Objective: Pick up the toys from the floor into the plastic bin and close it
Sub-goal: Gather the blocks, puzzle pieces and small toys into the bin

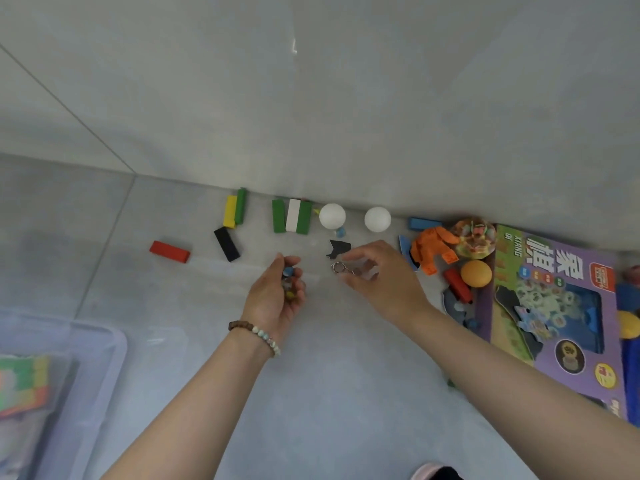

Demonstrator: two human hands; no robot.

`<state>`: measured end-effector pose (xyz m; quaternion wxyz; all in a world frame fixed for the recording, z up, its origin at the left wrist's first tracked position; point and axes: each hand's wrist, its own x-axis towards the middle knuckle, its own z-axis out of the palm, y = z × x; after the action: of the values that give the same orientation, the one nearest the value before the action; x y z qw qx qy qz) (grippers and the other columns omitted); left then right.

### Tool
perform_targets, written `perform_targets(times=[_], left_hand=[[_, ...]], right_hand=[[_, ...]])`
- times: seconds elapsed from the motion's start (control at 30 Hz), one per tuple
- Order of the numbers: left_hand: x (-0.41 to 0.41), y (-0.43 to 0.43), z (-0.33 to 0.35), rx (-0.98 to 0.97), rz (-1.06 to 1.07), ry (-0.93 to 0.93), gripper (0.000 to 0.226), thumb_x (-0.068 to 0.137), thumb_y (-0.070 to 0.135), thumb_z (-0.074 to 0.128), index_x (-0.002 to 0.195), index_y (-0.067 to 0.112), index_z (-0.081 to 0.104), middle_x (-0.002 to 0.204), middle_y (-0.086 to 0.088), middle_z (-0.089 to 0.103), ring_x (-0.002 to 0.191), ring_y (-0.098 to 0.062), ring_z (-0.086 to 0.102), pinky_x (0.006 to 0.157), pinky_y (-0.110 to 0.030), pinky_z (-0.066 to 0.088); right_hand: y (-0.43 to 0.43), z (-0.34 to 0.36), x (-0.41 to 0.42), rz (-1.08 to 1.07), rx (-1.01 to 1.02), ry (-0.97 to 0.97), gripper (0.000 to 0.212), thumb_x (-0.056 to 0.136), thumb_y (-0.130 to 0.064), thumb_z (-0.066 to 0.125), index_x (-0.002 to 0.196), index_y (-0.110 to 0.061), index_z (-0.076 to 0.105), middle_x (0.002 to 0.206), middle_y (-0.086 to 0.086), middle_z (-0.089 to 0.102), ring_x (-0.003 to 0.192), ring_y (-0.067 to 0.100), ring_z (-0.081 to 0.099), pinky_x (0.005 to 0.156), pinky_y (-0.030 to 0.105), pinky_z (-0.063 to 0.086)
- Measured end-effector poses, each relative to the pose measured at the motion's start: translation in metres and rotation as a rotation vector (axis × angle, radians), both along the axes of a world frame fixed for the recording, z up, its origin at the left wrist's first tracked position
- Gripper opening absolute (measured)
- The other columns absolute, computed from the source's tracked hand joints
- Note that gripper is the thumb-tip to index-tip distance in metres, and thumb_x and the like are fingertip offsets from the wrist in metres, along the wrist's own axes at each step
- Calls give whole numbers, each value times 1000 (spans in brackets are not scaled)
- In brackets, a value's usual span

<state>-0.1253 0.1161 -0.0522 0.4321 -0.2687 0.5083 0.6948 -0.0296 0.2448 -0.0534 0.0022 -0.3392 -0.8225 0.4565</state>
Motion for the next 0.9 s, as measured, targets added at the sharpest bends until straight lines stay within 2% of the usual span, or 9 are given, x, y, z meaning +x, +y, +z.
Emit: perform_targets(times=[0.13,0.33,0.43,0.5,0.57,0.63,0.77,0.83,0.9], left_hand=[[5,-2,-1,-17,-32,42,34,99,30,39,77,11,56,69,-3,51,56,-11,46,42,-14,47],[2,-9,-2,-9,-23,57,34,99,29,39,76,11,55,66,-2,50,46,-7,47,40,-14,45],[2,-10,-3,-6,-21,62,33,99,29,39,76,11,55,67,-2,51,42,-5,48,40,-14,46],[3,-10,-4,-8,-27,60,33,99,29,39,75,11,55,67,-2,51,43,-6,48,40,-14,46],[3,-10,-4,-6,-31,60,33,99,29,40,75,11,55,68,-3,51,43,-6,49,41,-14,46],[3,-11,-4,8,-19,60,33,99,28,40,75,11,55,67,-3,50,41,-6,49,41,-14,46],[0,-14,-3,26,-11,46,32,99,28,41,76,11,55,67,-3,51,44,-6,49,42,-14,47],[0,-14,-3,26,-14,47,31,99,27,41,76,11,55,68,-3,50,43,-6,50,42,-14,47],[-1,-14,-3,28,-15,49,31,99,27,41,76,11,55,67,-3,50,42,-5,50,42,-14,47]], right_hand=[[-9,-13,-4,134,188,-58,29,83,-22,67,111,-22,61,104,-9,44,97,7,48,79,21,39],[-14,-15,-6,138,232,-22,23,90,-19,59,112,-15,62,106,2,54,101,15,51,83,23,41],[-14,-14,-2,332,360,-37,25,94,-20,53,116,-10,58,109,6,57,99,20,53,81,28,42],[-12,-12,0,394,350,-51,23,94,-20,53,113,-9,57,107,6,58,95,20,52,80,29,42],[-12,-9,-2,302,221,-70,18,90,-22,58,105,-12,56,96,3,58,86,16,52,77,29,43],[-12,-4,-7,91,-37,-57,17,86,-22,65,100,-13,59,86,2,60,77,14,54,70,28,47],[-14,22,-11,-357,-1014,107,17,87,-19,62,101,-9,66,73,-2,58,65,7,52,56,15,50],[-12,35,-9,-384,-1341,190,16,86,-22,58,91,-9,67,73,0,56,62,8,51,52,15,49],[-7,42,-11,-333,-1439,207,18,84,-27,57,78,-10,63,79,4,60,63,10,55,50,18,50]])
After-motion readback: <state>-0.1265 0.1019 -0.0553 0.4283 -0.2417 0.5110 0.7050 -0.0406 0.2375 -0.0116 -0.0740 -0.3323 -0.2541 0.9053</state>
